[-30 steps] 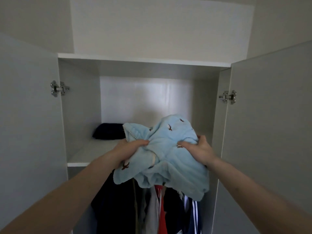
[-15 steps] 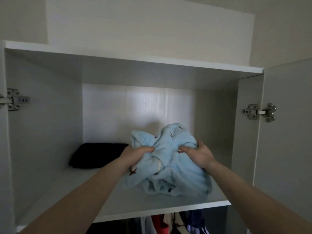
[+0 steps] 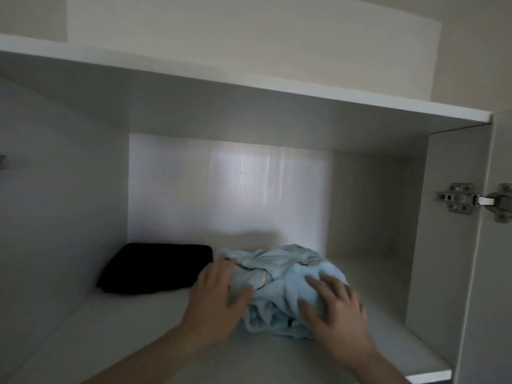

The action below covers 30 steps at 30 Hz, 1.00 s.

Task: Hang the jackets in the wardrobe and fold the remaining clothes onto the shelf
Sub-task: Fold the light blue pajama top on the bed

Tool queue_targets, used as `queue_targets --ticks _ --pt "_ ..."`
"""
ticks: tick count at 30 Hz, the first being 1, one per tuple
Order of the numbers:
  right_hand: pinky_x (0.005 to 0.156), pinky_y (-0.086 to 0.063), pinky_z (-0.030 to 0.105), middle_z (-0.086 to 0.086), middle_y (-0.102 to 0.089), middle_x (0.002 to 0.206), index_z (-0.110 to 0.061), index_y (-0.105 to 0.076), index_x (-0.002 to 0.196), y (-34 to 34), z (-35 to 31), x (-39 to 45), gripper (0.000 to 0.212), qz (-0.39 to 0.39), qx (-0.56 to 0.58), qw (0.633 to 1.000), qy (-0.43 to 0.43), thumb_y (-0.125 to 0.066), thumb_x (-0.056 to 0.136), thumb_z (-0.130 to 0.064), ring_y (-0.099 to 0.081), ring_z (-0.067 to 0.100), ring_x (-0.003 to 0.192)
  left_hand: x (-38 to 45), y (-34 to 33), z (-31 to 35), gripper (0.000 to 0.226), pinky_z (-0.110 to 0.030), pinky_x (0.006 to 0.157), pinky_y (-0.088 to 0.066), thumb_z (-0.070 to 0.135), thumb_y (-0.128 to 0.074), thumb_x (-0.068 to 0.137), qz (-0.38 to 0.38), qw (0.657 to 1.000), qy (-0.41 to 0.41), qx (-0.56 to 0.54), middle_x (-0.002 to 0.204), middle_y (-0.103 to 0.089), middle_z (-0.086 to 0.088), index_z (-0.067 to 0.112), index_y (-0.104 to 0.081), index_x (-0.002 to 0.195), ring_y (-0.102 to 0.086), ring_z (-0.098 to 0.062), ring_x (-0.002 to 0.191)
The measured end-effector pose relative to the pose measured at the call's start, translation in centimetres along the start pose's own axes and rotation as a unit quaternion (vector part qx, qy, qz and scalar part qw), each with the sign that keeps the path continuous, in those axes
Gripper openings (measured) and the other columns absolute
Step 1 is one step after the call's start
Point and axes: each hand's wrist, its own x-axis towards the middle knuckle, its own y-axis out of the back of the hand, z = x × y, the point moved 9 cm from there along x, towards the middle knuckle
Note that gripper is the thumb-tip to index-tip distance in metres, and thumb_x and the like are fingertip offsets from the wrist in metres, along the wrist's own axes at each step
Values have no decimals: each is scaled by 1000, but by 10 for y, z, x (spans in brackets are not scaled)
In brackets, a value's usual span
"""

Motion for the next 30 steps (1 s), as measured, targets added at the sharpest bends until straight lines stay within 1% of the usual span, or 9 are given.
queue_targets --ticks 2,4,5,7,9,15,21,26,30 --pt "119 -23 40 -19 -22 160 -53 -28 152 -30 6 -6 64 -52 -41 998 -4 -47 93 -68 -15 15 151 -13 -29 12 89 -45 126 -8 88 -17 81 -73 993 -73 50 167 4 17 45 -1 158 5 -15 156" --pt "123 -18 38 -16 -16 165 -48 -19 157 -49 13 4 66 -71 -70 995 -2 -42 97 -65 -12 17 154 -11 -53 7 88 -49 126 2 83 -24 83 -120 984 -83 106 165 18 20 49 15 154 18 -15 154" --pt "125 -16 38 -14 -15 166 -46 -18 158 -55 16 11 66 -77 -64 995 -1 -41 98 -63 -11 19 155 -5 -60 3 89 -51 125 4 80 -28 85 -130 980 -84 123 165 21 18 47 18 155 20 -17 154" --pt "126 -13 39 -11 -15 167 -43 -18 159 -68 22 30 66 -89 -43 995 -5 -40 100 -62 -11 20 155 15 -71 -6 90 -53 125 4 74 -34 90 -136 978 -78 138 167 20 14 42 17 157 18 -21 155" --pt "126 -12 42 -10 -15 168 -41 -18 160 -85 28 49 66 -98 -56 994 -5 -38 100 -62 -10 20 155 36 -82 -17 89 -55 125 4 70 -37 94 -138 978 -64 141 168 17 12 38 16 159 16 -23 156" --pt "126 -4 48 -7 -9 170 -36 -10 161 -132 40 85 68 -123 -83 989 -15 -30 102 -62 -1 23 157 78 -116 -43 86 -53 123 11 60 -39 100 -141 977 -31 155 168 20 6 26 13 161 21 -25 155" --pt "126 -4 49 -6 -10 170 -35 -11 162 -153 53 116 69 -135 -71 988 -4 -32 102 -61 -2 24 157 102 -125 -51 84 -52 123 7 56 -41 102 -127 979 -18 158 169 15 6 24 8 162 16 -25 156" --pt "127 -6 46 -6 -14 169 -35 -13 161 -162 67 135 66 -117 -51 992 3 -32 103 -59 -4 23 157 118 -139 -43 84 -53 125 -2 52 -44 101 -120 980 2 159 170 11 4 23 5 162 12 -27 156" --pt "127 -8 43 -5 -18 168 -31 -17 162 -168 84 147 67 -98 -41 994 16 -34 103 -58 -7 21 157 129 -148 -37 83 -52 126 -5 49 -47 101 -109 983 11 149 170 7 3 23 1 162 9 -27 156"
